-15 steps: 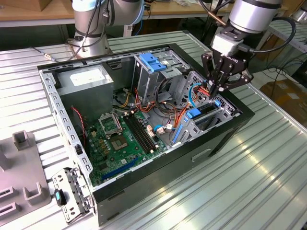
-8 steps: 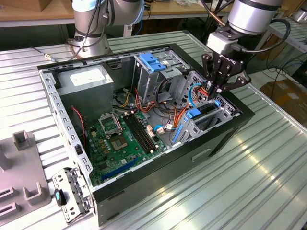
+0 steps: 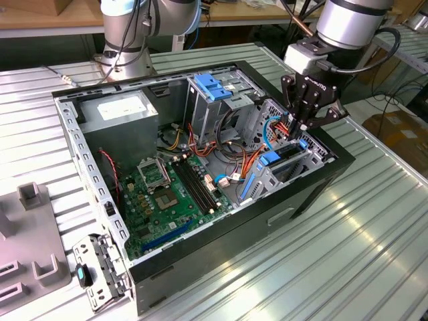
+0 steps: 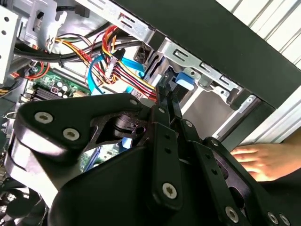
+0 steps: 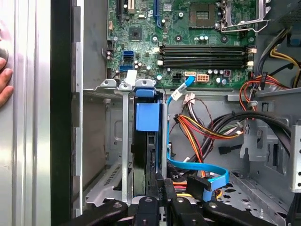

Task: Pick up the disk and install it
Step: 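Insert the first disk wire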

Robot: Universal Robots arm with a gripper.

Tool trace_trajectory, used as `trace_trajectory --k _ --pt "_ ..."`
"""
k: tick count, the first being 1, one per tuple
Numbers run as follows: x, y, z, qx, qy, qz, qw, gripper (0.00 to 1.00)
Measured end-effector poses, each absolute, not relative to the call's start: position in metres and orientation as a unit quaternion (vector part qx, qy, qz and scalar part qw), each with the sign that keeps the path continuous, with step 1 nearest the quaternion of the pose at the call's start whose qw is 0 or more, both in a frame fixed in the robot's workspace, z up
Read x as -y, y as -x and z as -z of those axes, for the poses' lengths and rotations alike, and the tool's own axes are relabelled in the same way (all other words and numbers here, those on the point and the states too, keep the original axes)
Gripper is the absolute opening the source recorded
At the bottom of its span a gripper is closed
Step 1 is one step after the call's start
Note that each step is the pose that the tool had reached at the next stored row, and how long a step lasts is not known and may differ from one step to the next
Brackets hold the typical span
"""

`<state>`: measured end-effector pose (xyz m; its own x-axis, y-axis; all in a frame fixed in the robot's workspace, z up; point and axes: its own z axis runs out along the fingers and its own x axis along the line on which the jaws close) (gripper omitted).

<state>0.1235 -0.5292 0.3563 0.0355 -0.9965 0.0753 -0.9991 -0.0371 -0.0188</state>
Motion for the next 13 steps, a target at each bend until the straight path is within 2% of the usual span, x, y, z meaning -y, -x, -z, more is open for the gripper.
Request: trace_trajectory --k 5,13 --pt "0.535 -0.12 -0.355 0.694 -0.719 -0.022 0.007 0.16" --pt "0.542 -0.12 -0.353 0.691 -0.723 -0.021 0.006 0.16"
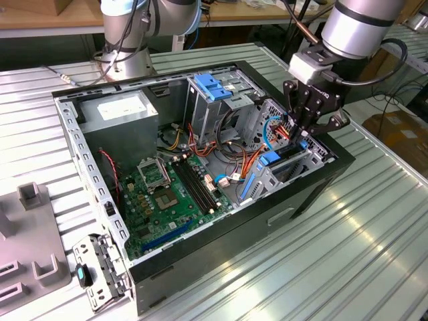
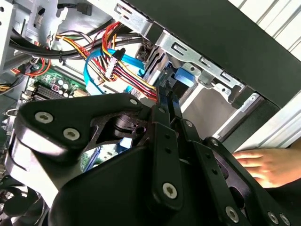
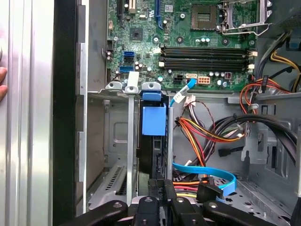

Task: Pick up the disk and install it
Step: 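Insert the first disk wire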

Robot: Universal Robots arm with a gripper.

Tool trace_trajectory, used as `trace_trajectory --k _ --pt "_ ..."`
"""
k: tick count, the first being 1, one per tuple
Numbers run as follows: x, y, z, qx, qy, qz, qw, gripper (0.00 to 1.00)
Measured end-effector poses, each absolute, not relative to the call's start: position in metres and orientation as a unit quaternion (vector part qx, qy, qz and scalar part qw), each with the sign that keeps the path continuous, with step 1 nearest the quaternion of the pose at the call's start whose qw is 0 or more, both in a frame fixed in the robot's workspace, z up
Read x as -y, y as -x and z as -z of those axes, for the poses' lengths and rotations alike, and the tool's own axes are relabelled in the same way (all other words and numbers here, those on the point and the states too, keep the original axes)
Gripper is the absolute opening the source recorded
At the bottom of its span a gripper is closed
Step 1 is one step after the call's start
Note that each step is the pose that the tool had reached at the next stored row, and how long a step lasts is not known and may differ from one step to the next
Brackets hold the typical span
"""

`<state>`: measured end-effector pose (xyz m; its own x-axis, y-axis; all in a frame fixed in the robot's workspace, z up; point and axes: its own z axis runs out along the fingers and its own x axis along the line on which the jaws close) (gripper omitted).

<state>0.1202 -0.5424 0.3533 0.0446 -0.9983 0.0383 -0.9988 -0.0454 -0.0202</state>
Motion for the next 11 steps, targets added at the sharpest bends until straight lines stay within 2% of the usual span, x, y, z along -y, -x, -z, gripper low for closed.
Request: trace_trajectory --k 11 --pt "0.5418 -0.1196 -0.3511 0.684 -0.729 -0.021 0.006 0.16"
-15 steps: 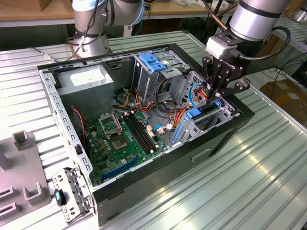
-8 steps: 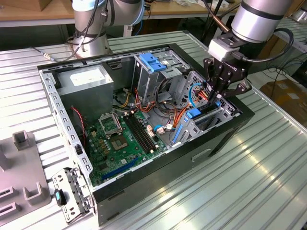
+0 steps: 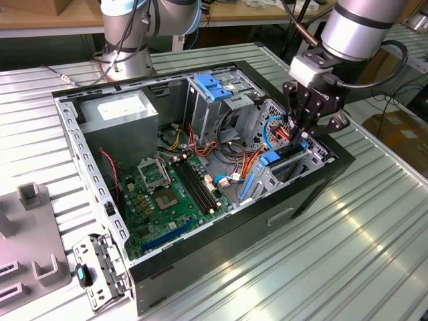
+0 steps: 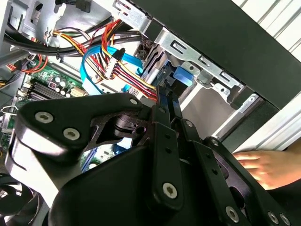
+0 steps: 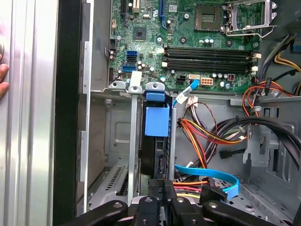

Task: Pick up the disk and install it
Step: 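Insert the first disk wire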

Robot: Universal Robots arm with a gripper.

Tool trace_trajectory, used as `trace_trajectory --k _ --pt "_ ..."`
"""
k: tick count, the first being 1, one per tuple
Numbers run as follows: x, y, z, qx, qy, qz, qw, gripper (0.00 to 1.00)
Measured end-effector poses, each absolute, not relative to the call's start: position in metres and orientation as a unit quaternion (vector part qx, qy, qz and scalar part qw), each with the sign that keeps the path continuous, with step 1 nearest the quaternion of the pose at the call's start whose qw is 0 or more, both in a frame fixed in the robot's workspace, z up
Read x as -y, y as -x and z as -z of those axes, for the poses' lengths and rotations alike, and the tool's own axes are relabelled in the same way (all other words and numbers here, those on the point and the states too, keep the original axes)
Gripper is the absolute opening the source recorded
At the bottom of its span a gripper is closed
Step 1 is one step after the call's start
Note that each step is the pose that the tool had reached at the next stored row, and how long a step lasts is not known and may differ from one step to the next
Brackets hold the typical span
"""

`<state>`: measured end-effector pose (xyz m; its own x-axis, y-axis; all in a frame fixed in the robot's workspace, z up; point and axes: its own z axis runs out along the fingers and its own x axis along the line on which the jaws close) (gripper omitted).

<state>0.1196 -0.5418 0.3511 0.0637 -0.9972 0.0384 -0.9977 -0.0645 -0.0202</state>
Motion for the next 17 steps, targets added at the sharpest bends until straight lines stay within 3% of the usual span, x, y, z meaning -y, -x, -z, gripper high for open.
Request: trace_trajectory --k 17 --pt "0.5406 -0.12 -0.3477 0.699 -0.715 -0.021 0.006 0.16"
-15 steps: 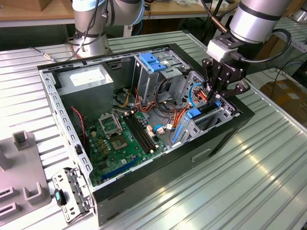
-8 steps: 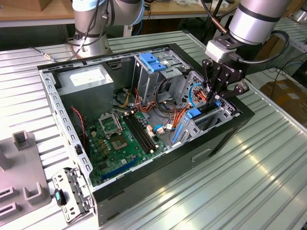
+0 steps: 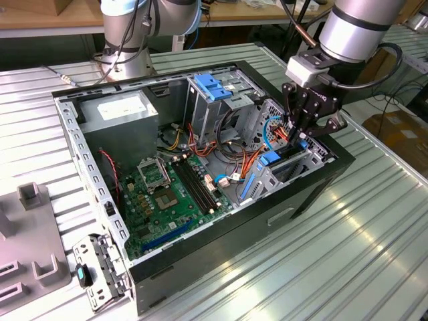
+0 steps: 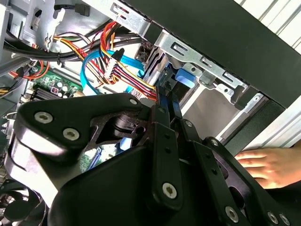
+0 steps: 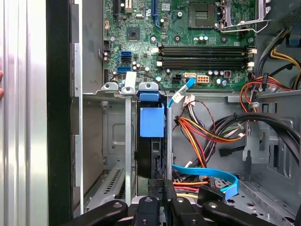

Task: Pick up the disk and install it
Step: 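Insert the first disk wire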

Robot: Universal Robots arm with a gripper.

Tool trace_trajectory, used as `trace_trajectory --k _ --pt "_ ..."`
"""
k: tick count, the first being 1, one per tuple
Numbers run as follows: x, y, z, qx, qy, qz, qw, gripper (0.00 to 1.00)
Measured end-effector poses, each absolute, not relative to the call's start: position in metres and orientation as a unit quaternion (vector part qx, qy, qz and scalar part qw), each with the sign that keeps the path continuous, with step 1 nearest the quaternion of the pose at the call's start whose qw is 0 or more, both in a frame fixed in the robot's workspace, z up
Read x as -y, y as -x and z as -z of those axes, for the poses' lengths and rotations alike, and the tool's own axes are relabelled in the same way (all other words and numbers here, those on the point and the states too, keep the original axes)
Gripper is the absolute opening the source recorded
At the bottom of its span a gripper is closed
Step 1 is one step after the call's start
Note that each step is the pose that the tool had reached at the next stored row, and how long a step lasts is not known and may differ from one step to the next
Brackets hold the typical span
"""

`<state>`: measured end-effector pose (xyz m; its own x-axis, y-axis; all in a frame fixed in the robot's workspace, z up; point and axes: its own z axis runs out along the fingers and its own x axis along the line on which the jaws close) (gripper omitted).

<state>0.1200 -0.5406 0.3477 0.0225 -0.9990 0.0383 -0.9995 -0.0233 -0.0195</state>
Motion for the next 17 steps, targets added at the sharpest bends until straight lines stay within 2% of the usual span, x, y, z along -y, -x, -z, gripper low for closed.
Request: trace_trajectory --k 17 --pt "0.5424 -0.1205 -0.3457 0.699 -0.715 -0.017 0.004 0.16"
